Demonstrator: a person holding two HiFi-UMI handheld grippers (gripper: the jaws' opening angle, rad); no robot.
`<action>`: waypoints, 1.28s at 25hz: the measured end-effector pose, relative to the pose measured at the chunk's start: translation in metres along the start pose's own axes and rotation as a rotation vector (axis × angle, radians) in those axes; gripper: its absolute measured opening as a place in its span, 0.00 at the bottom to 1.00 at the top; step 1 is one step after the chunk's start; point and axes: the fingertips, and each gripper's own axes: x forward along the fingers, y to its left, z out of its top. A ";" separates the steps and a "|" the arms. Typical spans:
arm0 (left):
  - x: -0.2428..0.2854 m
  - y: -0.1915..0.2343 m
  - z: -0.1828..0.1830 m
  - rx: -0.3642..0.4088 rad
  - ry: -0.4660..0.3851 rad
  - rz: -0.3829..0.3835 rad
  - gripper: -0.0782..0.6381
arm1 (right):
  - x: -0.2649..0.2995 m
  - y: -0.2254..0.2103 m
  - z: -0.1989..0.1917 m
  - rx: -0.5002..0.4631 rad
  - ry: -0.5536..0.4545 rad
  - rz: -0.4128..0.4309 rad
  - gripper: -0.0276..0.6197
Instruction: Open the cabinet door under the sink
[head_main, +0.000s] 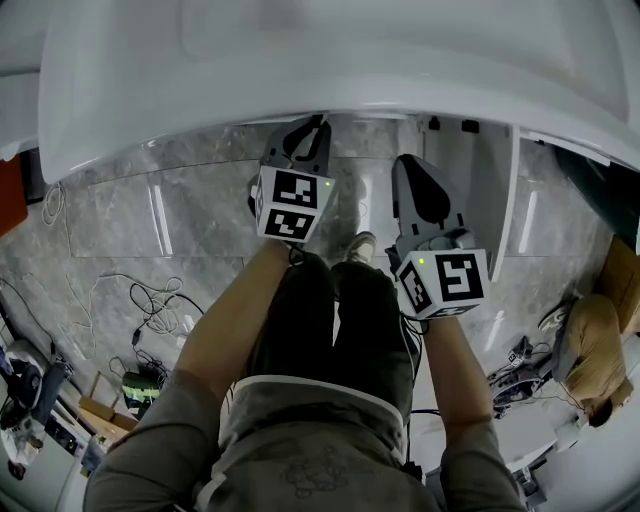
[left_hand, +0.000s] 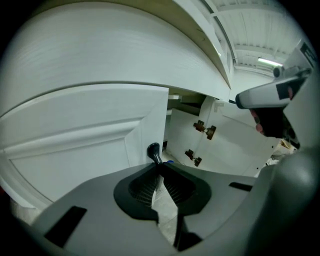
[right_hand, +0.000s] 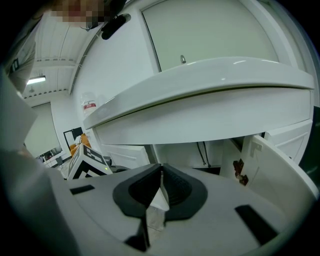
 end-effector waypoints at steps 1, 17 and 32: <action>-0.003 -0.002 -0.003 0.005 0.000 -0.006 0.18 | -0.002 0.002 0.000 -0.001 0.003 0.000 0.10; -0.086 -0.037 -0.070 0.131 -0.068 -0.157 0.18 | -0.025 0.066 -0.027 -0.033 0.107 0.065 0.10; -0.171 -0.025 -0.144 0.154 -0.060 -0.185 0.18 | -0.022 0.155 -0.075 -0.053 0.227 0.187 0.10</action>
